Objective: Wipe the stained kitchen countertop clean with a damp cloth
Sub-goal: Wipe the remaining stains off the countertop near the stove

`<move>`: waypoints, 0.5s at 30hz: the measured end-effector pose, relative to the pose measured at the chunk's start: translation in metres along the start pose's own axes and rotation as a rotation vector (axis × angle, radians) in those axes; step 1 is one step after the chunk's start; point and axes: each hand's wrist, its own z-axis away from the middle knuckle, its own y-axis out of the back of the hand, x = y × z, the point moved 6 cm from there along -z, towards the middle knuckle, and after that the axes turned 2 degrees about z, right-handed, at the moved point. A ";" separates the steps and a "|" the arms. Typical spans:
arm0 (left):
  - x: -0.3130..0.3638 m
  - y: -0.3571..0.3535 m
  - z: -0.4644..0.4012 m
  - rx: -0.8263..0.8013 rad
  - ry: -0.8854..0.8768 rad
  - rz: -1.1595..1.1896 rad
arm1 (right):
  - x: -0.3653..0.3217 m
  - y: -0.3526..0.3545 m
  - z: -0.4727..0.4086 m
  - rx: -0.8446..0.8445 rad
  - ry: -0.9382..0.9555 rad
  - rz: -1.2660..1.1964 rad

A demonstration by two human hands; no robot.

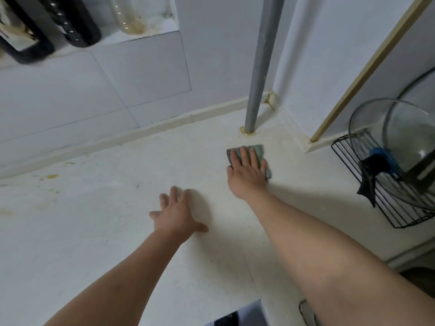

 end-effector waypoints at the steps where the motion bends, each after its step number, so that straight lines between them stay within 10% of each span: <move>1: -0.001 0.001 -0.001 -0.002 -0.014 0.009 | -0.027 -0.005 0.003 -0.019 0.078 0.001; 8: -0.045 0.020 0.016 0.082 -0.010 -0.011 | -0.046 -0.030 0.056 -0.084 0.465 0.092; 15: -0.176 0.039 0.036 0.030 0.499 0.085 | -0.021 0.004 -0.043 -0.092 -0.051 0.053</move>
